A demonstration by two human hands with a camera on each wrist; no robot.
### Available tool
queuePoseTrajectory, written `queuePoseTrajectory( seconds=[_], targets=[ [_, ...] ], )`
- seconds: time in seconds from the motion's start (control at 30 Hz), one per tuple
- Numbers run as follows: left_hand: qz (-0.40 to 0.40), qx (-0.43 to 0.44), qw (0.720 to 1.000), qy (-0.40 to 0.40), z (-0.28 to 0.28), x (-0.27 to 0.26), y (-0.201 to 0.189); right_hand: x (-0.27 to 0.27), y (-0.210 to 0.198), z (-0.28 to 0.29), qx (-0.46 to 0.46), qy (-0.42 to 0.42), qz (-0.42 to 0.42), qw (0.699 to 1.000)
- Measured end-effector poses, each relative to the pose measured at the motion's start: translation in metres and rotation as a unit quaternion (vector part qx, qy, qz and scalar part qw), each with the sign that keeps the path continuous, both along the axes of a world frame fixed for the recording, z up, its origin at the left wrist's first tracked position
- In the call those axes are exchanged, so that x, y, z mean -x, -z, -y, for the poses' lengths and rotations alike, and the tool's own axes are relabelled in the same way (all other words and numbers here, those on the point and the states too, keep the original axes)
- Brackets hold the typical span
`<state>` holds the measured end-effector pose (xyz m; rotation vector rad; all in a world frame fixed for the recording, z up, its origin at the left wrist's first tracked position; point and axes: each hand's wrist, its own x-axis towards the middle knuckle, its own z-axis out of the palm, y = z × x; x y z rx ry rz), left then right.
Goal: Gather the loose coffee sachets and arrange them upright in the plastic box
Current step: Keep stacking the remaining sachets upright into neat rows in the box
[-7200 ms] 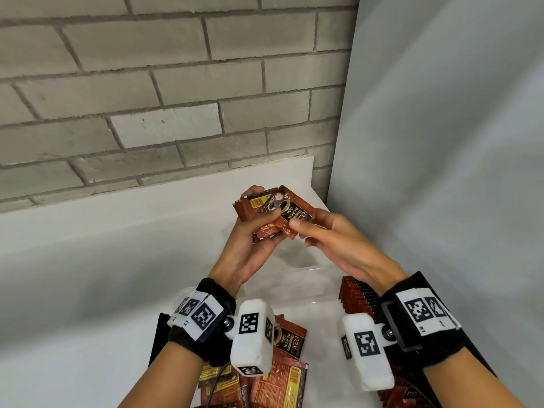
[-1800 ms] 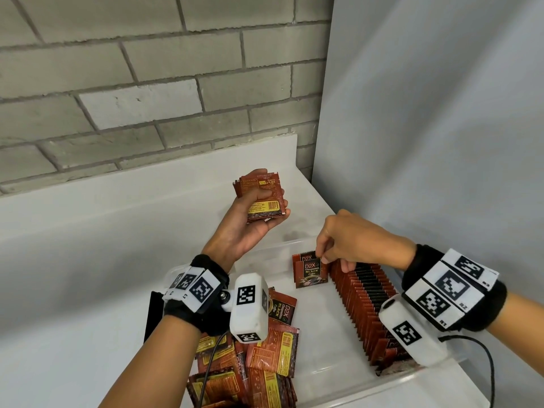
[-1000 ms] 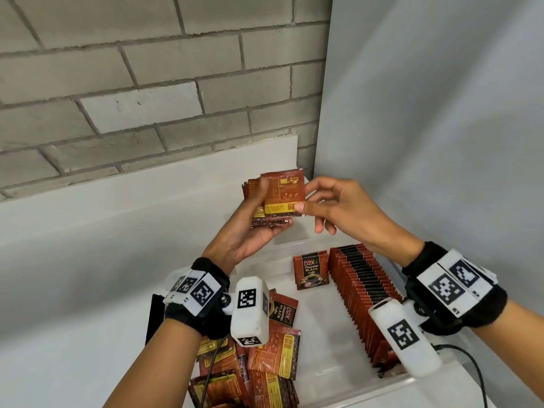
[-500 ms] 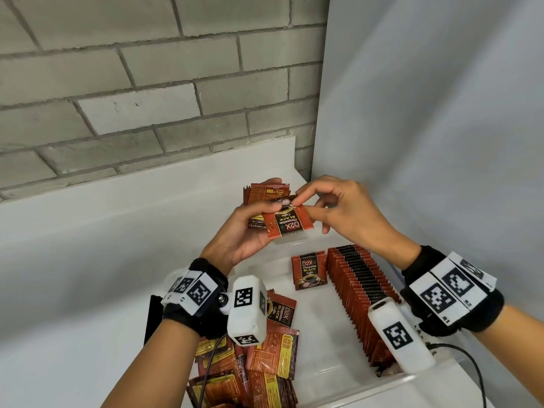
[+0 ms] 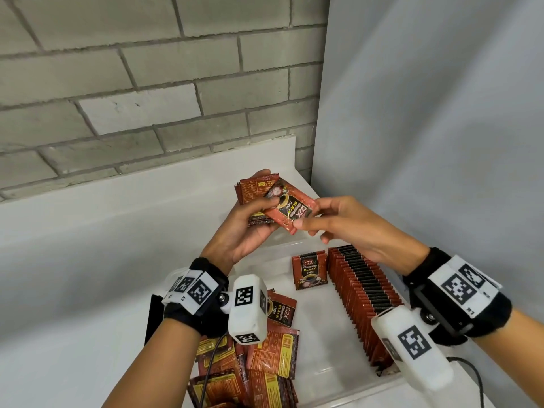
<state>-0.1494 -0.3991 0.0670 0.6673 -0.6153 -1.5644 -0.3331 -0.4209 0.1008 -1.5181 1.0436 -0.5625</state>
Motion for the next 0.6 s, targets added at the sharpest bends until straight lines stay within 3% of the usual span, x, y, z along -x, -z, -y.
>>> queuePoseTrajectory(
  seconds=[0.2, 0.37, 0.47, 0.6],
  targets=[
    [0.021, -0.019, 0.999, 0.037, 0.002, 0.001, 0.003, 0.006, -0.007, 0.008, 0.031, 0.045, 0.020, 0.998],
    [0.073, -0.008, 0.996, 0.057, 0.002, 0.002, 0.004, 0.006, -0.006, 0.009, 0.023, 0.018, 0.035, 0.999],
    [0.058, -0.007, 0.997, 0.055, 0.002, 0.002, 0.004, 0.011, -0.007, 0.009, 0.010, -0.006, 0.048, 0.999],
    [0.009, -0.039, 0.999, 0.023, 0.002, 0.002, 0.000, 0.022, -0.014, 0.013, 0.036, -0.040, -0.005, 0.999]
  ],
)
